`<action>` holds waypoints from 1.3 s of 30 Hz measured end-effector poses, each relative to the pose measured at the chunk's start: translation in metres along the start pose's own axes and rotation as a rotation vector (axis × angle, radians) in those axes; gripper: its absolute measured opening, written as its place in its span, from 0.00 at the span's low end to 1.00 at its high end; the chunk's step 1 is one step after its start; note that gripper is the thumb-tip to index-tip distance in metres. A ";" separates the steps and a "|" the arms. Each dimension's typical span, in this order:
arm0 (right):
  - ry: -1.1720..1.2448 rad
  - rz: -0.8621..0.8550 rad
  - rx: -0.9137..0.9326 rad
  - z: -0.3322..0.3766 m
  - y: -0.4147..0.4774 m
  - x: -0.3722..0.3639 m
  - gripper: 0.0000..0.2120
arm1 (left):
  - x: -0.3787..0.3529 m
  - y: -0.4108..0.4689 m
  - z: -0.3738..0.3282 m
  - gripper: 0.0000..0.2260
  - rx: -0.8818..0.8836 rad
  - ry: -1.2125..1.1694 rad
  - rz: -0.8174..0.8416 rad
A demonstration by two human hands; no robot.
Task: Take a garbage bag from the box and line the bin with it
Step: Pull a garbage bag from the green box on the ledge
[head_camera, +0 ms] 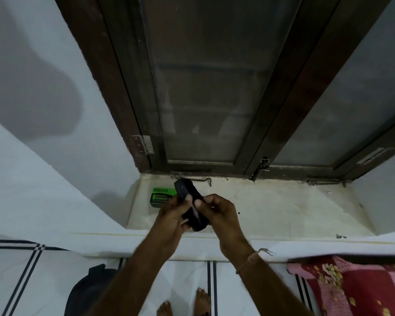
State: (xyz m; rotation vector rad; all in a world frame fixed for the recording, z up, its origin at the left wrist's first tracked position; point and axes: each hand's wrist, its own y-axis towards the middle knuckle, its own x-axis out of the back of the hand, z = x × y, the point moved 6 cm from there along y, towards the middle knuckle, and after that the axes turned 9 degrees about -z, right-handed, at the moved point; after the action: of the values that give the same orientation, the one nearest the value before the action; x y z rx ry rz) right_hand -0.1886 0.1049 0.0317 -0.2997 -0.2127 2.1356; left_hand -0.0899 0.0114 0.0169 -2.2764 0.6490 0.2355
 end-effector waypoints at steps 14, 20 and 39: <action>0.170 -0.035 -0.287 -0.001 0.005 -0.002 0.18 | 0.002 -0.007 0.001 0.20 0.112 -0.081 0.037; -0.148 -0.163 -0.146 -0.002 0.009 0.005 0.16 | 0.003 -0.018 0.001 0.18 0.110 -0.032 0.101; -0.148 -0.049 -0.089 0.007 -0.005 0.002 0.08 | 0.018 -0.029 -0.004 0.17 0.097 -0.012 0.163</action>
State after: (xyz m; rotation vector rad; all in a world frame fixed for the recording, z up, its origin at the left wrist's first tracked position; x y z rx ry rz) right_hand -0.1882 0.1087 0.0398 -0.1856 -0.3978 2.1048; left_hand -0.0593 0.0187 0.0313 -2.1298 0.8234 0.2890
